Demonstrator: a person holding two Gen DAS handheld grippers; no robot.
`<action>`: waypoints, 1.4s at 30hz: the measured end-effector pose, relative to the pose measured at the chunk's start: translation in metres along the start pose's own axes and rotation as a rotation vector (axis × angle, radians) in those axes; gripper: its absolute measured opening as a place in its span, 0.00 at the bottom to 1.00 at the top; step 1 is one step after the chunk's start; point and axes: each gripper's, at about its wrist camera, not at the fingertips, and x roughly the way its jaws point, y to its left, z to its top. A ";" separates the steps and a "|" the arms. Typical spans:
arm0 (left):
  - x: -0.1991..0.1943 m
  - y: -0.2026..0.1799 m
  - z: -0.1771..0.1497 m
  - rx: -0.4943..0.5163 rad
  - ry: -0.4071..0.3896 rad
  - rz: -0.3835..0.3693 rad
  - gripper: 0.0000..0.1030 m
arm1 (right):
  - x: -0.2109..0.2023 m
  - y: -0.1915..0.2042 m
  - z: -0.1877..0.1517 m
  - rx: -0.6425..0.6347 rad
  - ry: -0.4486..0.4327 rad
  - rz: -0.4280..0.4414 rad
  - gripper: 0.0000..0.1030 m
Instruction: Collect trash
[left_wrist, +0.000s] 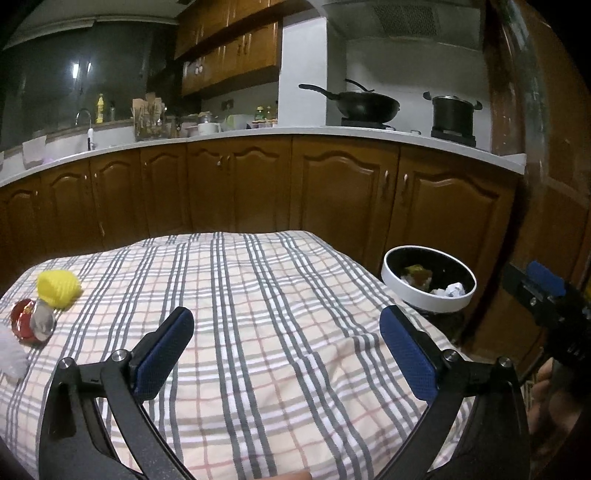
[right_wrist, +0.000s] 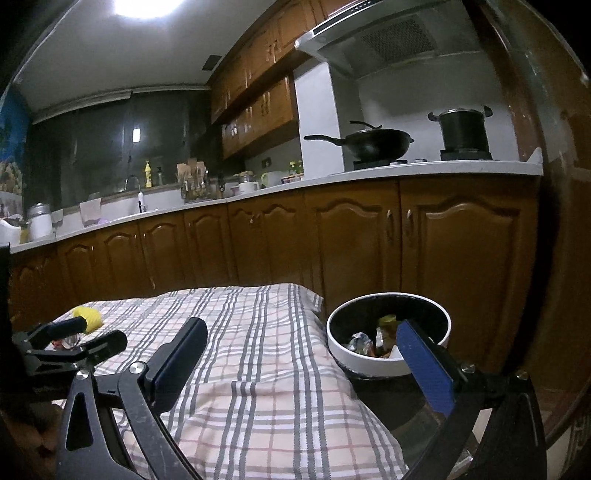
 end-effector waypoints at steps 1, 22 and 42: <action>-0.001 0.000 0.000 0.001 -0.002 0.002 1.00 | 0.000 0.001 -0.001 0.001 0.001 0.002 1.00; -0.005 -0.006 0.001 0.008 -0.010 0.020 1.00 | 0.004 0.002 -0.004 0.008 0.009 0.009 1.00; -0.005 -0.003 0.001 0.020 -0.016 0.034 1.00 | 0.002 0.003 -0.004 0.012 0.010 0.016 1.00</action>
